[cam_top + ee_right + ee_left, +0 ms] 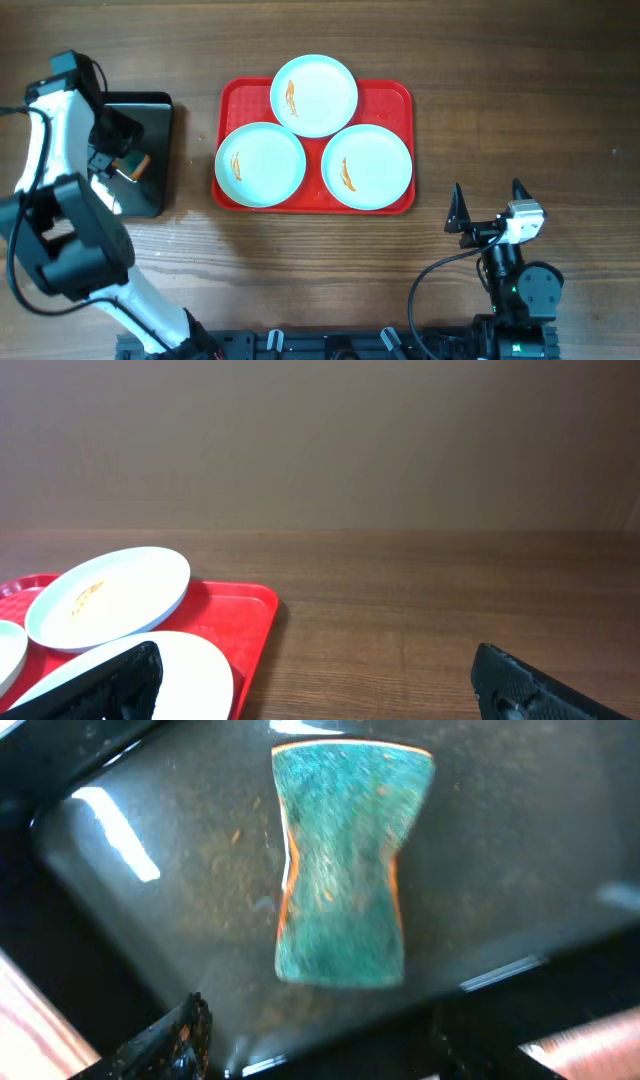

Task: Clean dirty plates on tray and stack at the side
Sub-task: 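Reach the left gripper into the black tray and grasp the sponge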

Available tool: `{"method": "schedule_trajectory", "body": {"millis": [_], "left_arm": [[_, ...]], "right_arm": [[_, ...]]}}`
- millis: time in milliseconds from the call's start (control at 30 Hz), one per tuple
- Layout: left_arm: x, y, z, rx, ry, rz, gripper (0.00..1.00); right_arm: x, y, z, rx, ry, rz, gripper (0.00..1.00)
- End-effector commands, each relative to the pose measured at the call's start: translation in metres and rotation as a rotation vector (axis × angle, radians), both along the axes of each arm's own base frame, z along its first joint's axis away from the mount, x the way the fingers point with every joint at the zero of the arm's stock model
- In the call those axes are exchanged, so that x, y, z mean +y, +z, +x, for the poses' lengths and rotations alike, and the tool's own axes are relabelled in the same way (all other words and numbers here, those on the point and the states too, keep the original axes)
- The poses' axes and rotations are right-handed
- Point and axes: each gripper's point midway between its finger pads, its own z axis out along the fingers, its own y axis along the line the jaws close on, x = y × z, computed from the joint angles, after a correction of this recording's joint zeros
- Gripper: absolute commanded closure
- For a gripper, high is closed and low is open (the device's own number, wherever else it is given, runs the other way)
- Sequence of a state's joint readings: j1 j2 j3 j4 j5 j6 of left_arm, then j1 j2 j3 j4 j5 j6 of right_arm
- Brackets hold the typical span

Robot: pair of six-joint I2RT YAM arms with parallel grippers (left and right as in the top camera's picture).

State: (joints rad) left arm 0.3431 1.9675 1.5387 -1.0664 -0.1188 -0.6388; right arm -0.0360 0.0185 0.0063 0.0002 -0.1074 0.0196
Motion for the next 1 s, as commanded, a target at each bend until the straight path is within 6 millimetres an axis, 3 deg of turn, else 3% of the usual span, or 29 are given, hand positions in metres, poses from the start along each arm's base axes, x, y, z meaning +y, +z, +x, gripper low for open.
{"method": "schedule_trajectory", "body": {"millis": [0, 67, 233, 333, 400, 500, 533, 567, 600, 700, 867, 900, 967], "left_arm": [[0.02, -0.016, 0.0, 0.053, 0.036, 0.092, 0.31], [0.017, -0.032, 0.002, 0.069, 0.034, 0.067, 0.25], [0.008, -0.058, 0.011, 0.063, 0.03, -0.003, 0.25], [0.008, -0.059, 0.011, 0.064, 0.029, -0.003, 0.55], [0.008, -0.059, 0.01, 0.07, 0.029, -0.005, 0.95], [0.006, -0.059, 0.005, 0.089, 0.025, -0.011, 0.96], [0.006, -0.059, 0.005, 0.091, 0.022, -0.012, 0.91], [0.006, -0.059, 0.004, 0.092, 0.022, -0.011, 0.23], [0.008, -0.059, 0.006, 0.085, 0.024, -0.001, 0.0], [0.025, -0.056, 0.012, 0.069, 0.029, 0.089, 0.0], [0.033, -0.054, 0.029, -0.004, 0.033, 0.124, 0.01], [0.034, -0.054, 0.032, -0.017, 0.035, 0.128, 0.04], [0.036, -0.053, 0.038, -0.042, 0.036, 0.137, 0.27]], "right_arm": [[-0.002, 0.002, 0.0, -0.01, -0.008, -0.017, 0.0], [-0.002, 0.002, 0.0, -0.01, -0.008, -0.017, 0.0], [-0.002, 0.002, 0.0, -0.01, -0.008, -0.017, 0.0], [-0.002, 0.002, 0.0, -0.01, -0.008, -0.017, 0.0], [-0.002, 0.002, 0.0, -0.01, -0.008, -0.017, 0.0], [-0.002, 0.002, 0.0, -0.01, -0.008, -0.017, 0.0], [-0.002, 0.002, 0.0, -0.01, -0.007, -0.017, 0.0], [-0.002, 0.002, 0.0, -0.01, -0.008, -0.017, 0.0], [-0.002, 0.002, 0.0, -0.01, -0.008, -0.017, 0.0], [-0.002, 0.002, 0.0, -0.01, -0.008, -0.017, 0.0], [-0.002, 0.002, 0.0, -0.01, -0.008, -0.017, 0.0], [-0.002, 0.002, 0.0, -0.01, -0.007, -0.017, 0.0], [-0.002, 0.002, 0.0, -0.01, -0.007, -0.017, 0.0]]}}
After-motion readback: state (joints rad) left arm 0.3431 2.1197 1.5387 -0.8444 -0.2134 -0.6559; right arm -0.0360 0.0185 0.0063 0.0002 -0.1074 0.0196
